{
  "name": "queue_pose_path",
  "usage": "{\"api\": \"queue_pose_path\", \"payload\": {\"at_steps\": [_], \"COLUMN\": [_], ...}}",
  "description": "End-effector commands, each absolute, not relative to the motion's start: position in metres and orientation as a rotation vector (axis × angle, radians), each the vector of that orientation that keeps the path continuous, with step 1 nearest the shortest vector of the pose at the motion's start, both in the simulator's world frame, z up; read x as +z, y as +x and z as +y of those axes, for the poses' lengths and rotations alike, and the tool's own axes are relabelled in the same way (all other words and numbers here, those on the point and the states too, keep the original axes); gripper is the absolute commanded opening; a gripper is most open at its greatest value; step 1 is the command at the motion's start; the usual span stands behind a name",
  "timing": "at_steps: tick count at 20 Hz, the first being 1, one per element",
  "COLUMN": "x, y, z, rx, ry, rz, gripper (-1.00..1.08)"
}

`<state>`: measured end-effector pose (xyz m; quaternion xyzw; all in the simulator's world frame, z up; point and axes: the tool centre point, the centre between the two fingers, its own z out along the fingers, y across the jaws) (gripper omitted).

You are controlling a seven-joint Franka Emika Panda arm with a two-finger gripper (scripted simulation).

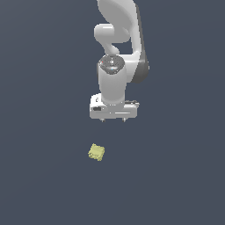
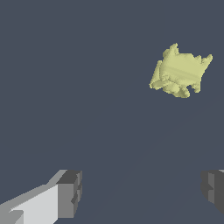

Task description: Pick up the object and move it to a goal position.

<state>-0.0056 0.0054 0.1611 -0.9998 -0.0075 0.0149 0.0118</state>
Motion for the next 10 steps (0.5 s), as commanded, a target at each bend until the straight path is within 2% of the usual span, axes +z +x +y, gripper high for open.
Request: {"api": "queue_pose_path", "payload": {"at_steps": [1,10], "x": [0.161,0.177], "y": [-0.006,0.0], "z": [0.005,0.027], "rx": [0.047,0.014], "ry": [-3.117,-3.107], "rz": [-0.023,-0.117], "gripper": [1.0,1.0]}}
